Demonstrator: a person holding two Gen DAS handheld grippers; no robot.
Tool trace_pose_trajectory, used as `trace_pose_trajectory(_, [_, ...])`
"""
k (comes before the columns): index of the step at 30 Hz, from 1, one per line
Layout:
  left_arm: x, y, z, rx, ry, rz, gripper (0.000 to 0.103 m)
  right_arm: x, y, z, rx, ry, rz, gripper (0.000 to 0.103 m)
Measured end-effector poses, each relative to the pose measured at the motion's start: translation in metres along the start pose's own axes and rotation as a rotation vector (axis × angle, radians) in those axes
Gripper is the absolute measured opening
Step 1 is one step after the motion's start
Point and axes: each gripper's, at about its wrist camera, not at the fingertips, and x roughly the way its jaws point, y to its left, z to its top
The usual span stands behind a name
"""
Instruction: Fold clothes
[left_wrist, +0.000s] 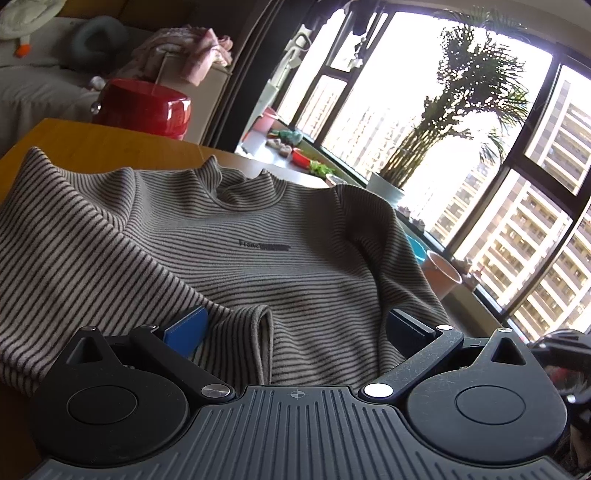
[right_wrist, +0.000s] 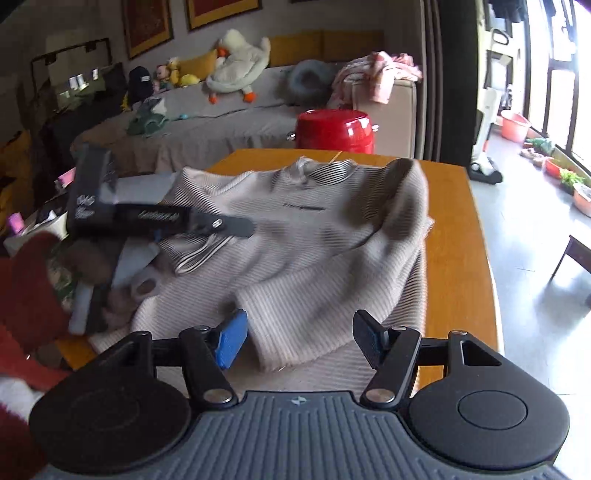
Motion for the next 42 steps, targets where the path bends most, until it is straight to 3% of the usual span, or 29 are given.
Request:
trace_pose_trajectory(4, [-0.001, 0.001, -0.001, 0.001, 0.0, -0.001, 0.103, 0.026, 0.027, -0.012, -0.122, -0.006, -0.067, 0.061])
trace_pose_trajectory(8, [-0.003, 0.005, -0.001, -0.021, -0.013, -0.014, 0.103, 0.04, 0.028, -0.011, -0.172, 0.012, -0.065, 0.009])
trace_pose_trajectory(10, [-0.004, 0.007, -0.002, -0.035, -0.018, -0.024, 0.103, 0.025, 0.014, 0.004, -0.195, -0.027, -0.124, 0.004])
trace_pose_trajectory(14, [-0.004, 0.007, -0.002, -0.037, -0.018, -0.025, 0.103, -0.024, -0.048, 0.058, -0.144, -0.185, -0.372, 0.003])
trace_pose_trajectory(19, [-0.005, 0.007, -0.001, -0.042, -0.02, -0.03, 0.103, -0.088, -0.124, 0.117, 0.154, -0.43, -0.415, 0.003])
trace_pose_trajectory(24, [-0.006, 0.008, -0.002, -0.046, -0.021, -0.033, 0.103, -0.083, -0.124, 0.156, 0.225, -0.516, -0.257, 0.003])
trace_pose_trajectory(33, [-0.007, 0.01, -0.002, -0.059, -0.027, -0.045, 0.103, 0.029, -0.045, 0.223, 0.109, -0.426, 0.055, 0.003])
trace_pose_trajectory(42, [-0.008, 0.013, -0.003, -0.068, -0.03, -0.054, 0.103, 0.116, -0.001, 0.222, 0.077, -0.289, 0.153, 0.003])
